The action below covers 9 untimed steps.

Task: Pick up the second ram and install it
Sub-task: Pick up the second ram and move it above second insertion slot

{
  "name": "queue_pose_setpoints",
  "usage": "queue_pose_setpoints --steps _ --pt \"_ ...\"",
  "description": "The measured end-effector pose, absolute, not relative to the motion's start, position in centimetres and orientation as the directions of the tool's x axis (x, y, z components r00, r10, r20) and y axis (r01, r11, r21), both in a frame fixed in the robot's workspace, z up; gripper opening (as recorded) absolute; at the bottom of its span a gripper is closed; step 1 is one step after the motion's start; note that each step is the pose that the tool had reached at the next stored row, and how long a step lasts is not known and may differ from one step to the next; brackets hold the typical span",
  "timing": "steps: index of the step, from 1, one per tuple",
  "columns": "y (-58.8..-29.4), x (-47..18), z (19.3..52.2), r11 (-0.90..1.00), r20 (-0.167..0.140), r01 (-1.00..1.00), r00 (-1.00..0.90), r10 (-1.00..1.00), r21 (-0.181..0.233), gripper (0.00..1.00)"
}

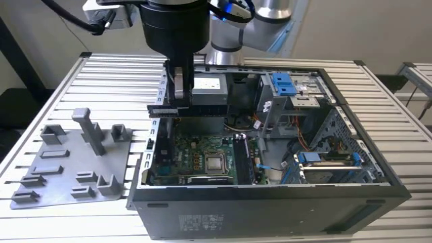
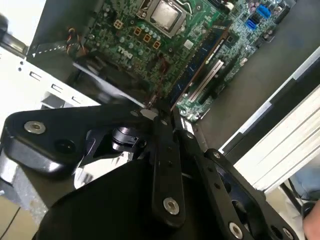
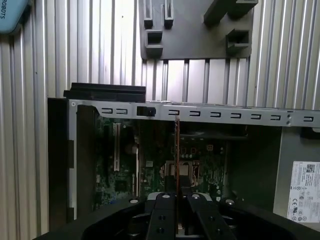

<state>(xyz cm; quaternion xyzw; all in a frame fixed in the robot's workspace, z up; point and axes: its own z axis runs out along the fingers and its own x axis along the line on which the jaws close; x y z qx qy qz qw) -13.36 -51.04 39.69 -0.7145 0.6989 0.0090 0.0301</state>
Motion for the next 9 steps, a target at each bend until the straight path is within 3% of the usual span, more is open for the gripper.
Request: queue_pose_setpoints --steps 9 --pt "-51.0 -11.4 39.7 -0.010 -0.054 -0.999 0.012 -0.998 -0.030 0.14"
